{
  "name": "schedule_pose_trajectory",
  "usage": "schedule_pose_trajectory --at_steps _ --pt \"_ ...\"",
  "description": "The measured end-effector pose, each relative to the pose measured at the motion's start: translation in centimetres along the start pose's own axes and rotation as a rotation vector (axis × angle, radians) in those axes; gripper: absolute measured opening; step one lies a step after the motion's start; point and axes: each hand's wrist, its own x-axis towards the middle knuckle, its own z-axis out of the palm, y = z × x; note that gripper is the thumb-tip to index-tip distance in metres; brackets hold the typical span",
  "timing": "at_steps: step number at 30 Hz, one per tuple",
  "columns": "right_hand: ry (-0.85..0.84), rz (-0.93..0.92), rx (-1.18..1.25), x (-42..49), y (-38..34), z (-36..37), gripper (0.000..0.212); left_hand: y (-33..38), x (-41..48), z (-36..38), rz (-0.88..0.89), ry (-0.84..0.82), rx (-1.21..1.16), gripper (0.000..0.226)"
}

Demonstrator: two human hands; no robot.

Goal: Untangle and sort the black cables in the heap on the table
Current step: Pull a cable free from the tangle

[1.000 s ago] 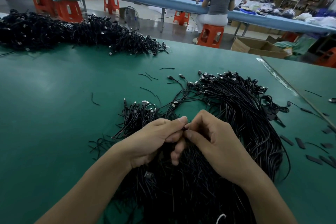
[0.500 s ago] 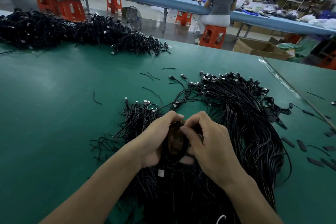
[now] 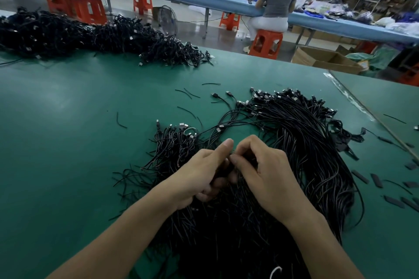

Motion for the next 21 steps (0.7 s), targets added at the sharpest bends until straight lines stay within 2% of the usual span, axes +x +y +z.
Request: schedule_pose_trajectory --at_steps 2,4,6,9,11,18,21 --pt "0.01 0.071 0.047 0.1 0.4 -0.5 0.018 -0.5 0.2 -0.4 0.037 0.042 0.024 0.065" --pt "0.013 0.203 0.049 -0.2 1.2 -0.9 0.037 -0.8 0.3 -0.9 0.048 0.107 -0.014 0.06" --pt "-0.046 0.318 -0.05 -0.9 2.2 -0.7 0.043 -1.2 0.4 -1.4 0.057 0.18 -0.07 0.057" --pt "-0.268 0.423 -0.273 -2.1 3.0 0.8 0.036 -1.7 0.7 -1.8 0.086 0.245 -0.078 0.059" --pt "-0.359 0.453 -0.348 -2.4 2.9 1.8 0.034 -1.9 0.9 -1.7 0.12 0.242 -0.064 0.06" --pt "-0.371 0.507 -0.378 -1.9 2.2 2.8 0.019 -1.1 1.0 -1.4 0.11 0.265 -0.15 0.064" --pt "-0.332 0.523 -0.357 -1.8 2.3 2.9 0.013 -0.7 1.0 -1.4 0.092 0.212 -0.165 0.067"
